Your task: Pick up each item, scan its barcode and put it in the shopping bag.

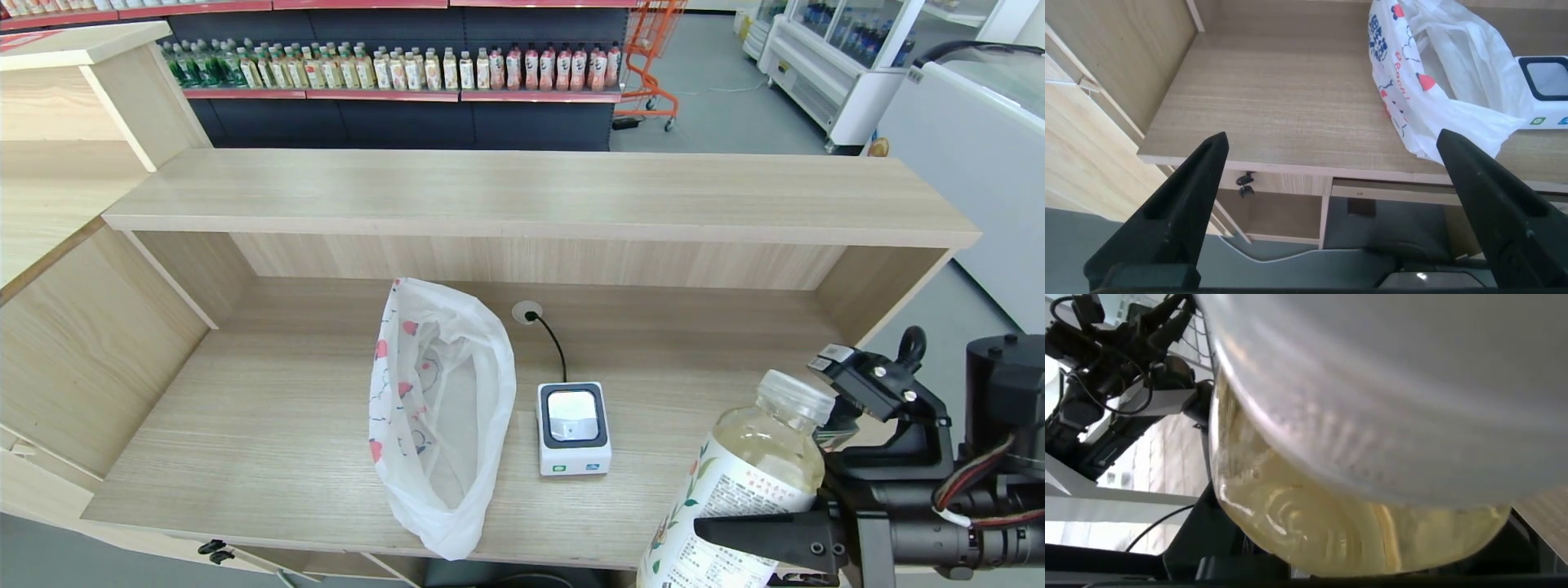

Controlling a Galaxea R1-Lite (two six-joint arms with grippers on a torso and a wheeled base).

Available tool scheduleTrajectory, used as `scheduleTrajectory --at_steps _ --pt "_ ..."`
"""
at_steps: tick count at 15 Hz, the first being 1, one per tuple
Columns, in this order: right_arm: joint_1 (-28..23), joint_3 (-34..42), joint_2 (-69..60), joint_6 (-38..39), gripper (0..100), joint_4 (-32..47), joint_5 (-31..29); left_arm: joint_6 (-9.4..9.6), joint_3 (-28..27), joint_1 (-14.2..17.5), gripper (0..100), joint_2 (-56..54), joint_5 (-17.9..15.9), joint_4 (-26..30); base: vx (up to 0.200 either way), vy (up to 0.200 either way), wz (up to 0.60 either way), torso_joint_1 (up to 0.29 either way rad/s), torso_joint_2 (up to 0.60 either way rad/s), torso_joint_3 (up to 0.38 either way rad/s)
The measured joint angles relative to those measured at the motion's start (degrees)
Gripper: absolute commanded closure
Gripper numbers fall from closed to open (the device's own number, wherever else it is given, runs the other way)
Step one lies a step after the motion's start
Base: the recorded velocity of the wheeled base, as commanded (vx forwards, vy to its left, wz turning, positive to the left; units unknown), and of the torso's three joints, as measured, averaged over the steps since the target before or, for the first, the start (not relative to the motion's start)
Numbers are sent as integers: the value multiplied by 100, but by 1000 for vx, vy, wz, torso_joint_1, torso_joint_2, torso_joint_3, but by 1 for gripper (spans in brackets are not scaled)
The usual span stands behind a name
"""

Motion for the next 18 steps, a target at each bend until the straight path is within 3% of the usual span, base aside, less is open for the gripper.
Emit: scheduleTrajectory --at_steps 2,3,6,9,11,15,18 --pt "-2 -11 -10 -228 100 -46 -301 0 0 0 0 0 0 0 0 0 0 0 0 0" --pt "-11 -37 -20 -756 100 -55 -644 0 5 0 0 0 0 0 0 0 0 0 0 0" --pt "-241 -87 -91 -3229 100 -88 -2248 0 5 0 0 0 0 0 0 0 0 0 0 0" --pt "-499 134 -304 -4879 100 -736 -3418 0 5 0 0 0 0 0 0 0 0 0 0 0" --pt "-536 516 -338 -5681 100 -1538 -3526 0 5 0 0 0 0 0 0 0 0 0 0 0" --pt "-549 907 -262 -7223 100 -2221 -3510 0 2 0 0 0 0 0 0 0 0 0 0 0" --pt "-545 959 -266 -7567 100 -2371 -3517 0 0 0 0 0 0 -2 0 0 0 0 0 0"
